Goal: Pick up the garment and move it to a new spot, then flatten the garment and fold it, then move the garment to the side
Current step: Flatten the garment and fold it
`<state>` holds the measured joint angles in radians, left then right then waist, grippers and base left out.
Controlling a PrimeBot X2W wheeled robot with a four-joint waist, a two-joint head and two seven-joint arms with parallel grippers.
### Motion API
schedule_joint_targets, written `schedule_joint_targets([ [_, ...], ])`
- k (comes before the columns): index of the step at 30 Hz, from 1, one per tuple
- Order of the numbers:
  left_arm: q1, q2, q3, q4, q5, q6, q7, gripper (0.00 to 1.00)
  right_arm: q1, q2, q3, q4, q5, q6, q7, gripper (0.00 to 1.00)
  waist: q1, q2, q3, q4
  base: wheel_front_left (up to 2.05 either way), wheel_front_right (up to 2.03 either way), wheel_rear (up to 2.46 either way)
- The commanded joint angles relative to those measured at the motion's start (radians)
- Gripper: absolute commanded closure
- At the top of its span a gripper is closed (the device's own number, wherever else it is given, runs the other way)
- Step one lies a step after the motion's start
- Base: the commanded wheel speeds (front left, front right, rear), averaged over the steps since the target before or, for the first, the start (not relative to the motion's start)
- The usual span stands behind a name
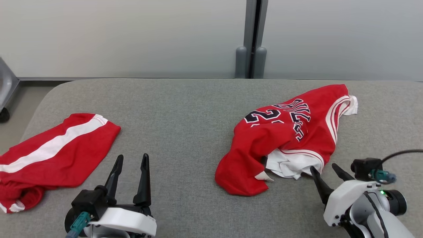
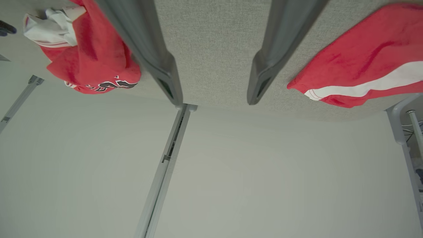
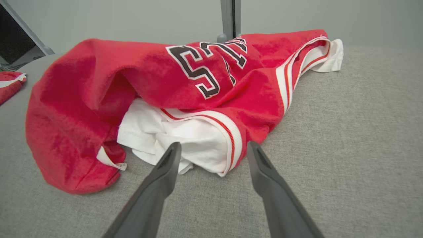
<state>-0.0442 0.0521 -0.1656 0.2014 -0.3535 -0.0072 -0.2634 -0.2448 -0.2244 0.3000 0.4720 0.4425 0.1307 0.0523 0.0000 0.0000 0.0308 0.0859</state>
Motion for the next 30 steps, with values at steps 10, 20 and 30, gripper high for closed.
schedule_joint_targets([
  [10, -0.024, 0.002, -0.013, 0.014, -0.014, 0.0, -0.002, 0.0, -0.138, 0.04, -0.096, 0.234, -0.059, 0.0, 0.139, 0.0, 0.0, 0.0, 0.025, 0.077, 0.0, 0.0, 0.0],
  [20, -0.022, 0.001, -0.002, 0.018, -0.02, 0.008, -0.002, 0.0, -0.18, 0.049, -0.078, 0.294, -0.039, 0.0, 0.121, 1.0, 0.0, 0.0, 0.036, 0.077, 0.0, 0.0, 0.0],
  [30, -0.006, 0.001, 0.003, 0.021, -0.012, 0.003, -0.002, 0.0, -0.11, -0.065, -0.013, 0.121, 0.088, 0.0, 0.224, 1.0, 0.0, 0.0, -0.001, -0.01, 0.0, 0.0, 0.0],
])
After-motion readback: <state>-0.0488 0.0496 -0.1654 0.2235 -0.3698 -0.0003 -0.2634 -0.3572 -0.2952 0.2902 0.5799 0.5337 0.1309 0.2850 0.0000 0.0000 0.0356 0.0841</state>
